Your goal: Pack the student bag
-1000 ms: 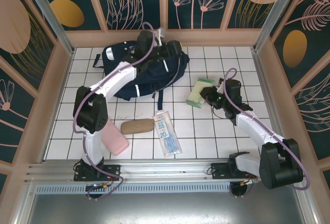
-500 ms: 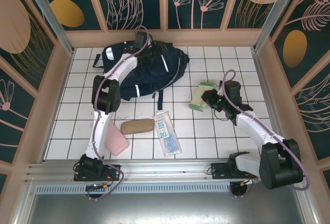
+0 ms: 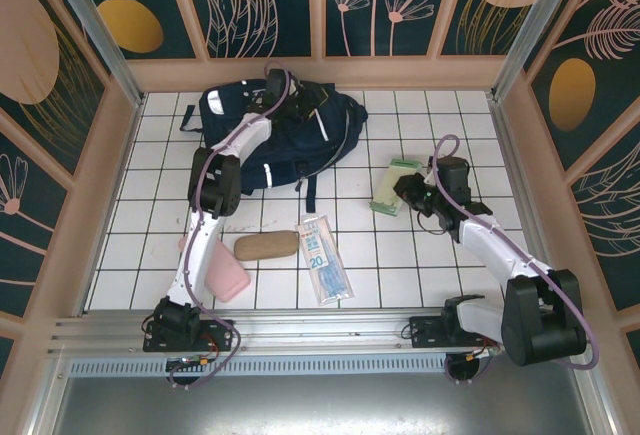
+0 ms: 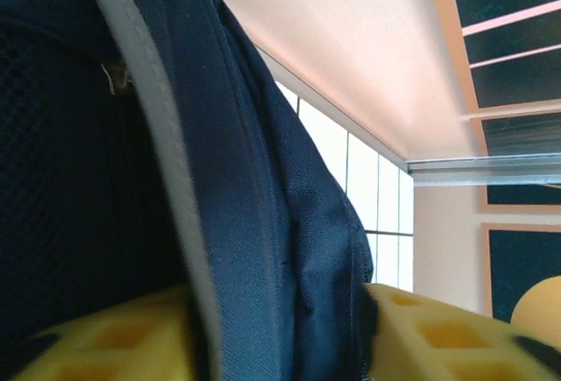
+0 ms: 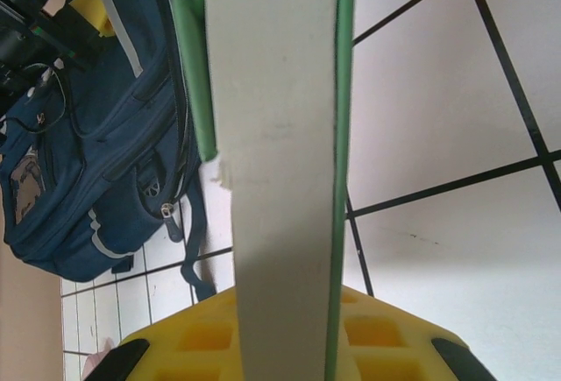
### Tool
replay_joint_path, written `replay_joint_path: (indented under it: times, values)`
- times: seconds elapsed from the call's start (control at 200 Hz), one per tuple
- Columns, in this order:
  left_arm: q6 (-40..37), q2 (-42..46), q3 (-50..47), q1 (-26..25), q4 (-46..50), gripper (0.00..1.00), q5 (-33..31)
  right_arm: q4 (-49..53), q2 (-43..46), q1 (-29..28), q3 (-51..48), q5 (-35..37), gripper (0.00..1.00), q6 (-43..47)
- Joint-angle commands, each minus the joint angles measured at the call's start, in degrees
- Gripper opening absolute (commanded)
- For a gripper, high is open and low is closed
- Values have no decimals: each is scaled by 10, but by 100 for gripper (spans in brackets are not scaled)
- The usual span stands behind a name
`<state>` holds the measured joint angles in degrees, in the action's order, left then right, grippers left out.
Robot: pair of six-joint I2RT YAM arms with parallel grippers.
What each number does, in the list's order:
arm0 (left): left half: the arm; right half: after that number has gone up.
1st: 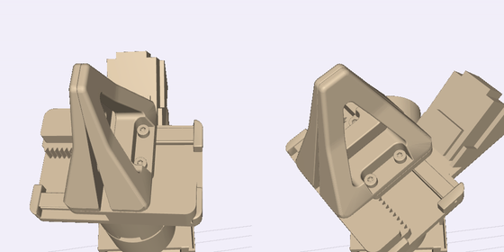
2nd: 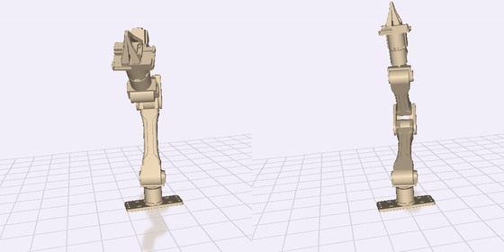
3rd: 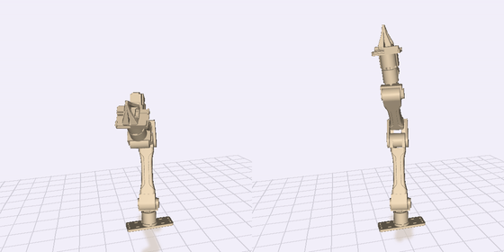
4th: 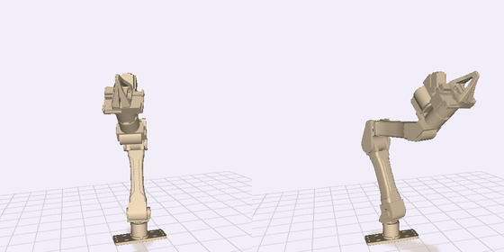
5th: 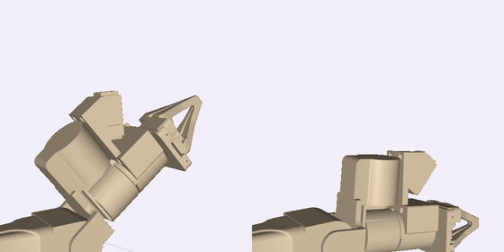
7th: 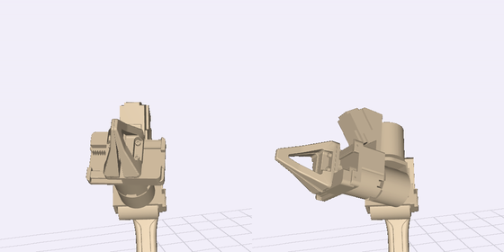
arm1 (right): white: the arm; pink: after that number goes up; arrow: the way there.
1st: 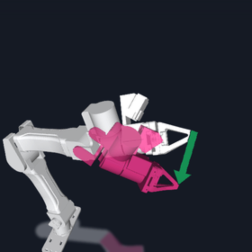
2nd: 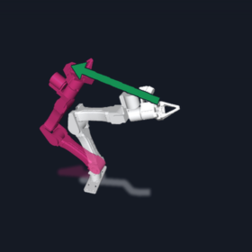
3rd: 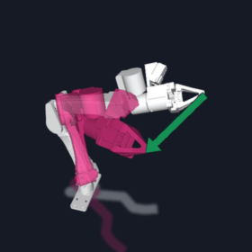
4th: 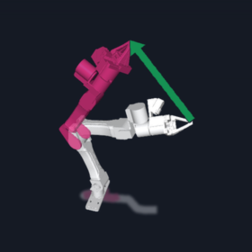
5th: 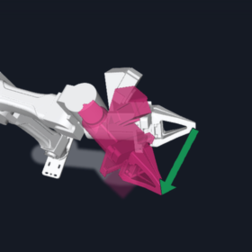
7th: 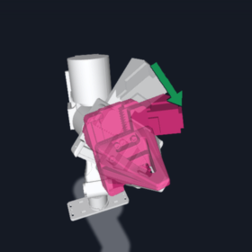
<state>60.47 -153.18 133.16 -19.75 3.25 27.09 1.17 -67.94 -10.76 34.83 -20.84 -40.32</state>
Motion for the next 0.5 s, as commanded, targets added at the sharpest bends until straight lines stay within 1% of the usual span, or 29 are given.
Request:
replay_joint_path:
  times: [0.0,0.04,0.05,0.055,0.06,0.08,0.135,0.215,0.36,0.41,0.49]
  values:
    - [38,-32,16,-7,-57,31,50,-4,0,7,-4,-5,0,16]
    - [30,-35,24,-8,-47,16,50,-3,1,9,-4,-6,0,15]
    - [26,-34,27,-8,-42,11,50,-3,2,9,-4,-7,0,15]
    - [26,-35,28,-8,-41,7,50,-2,3,9,-4,-7,0,15]
    - [22,-35,30,-8,-38,7,50,-2,3,9,-3,-7,0,15]
    - [16,-36,38,-7,-29,0,52,0,4,11,-3,-7,0,15]
    - [-23,-36,68,-6,8,0,52,4,12,12,0,-8,0,14]
    - [-73,-23,106,-1,87,0,38,13,26,15,6,-6,0,20]
    - [-116,51,81,14,122,0,47,45,54,16,23,37,0,26]
    - [-130,75,82,15,137,0,53,44,65,15,27,40,4,19]
    - [-131,111,64,14,146,0,95,67,72,15,49,52,6,22]
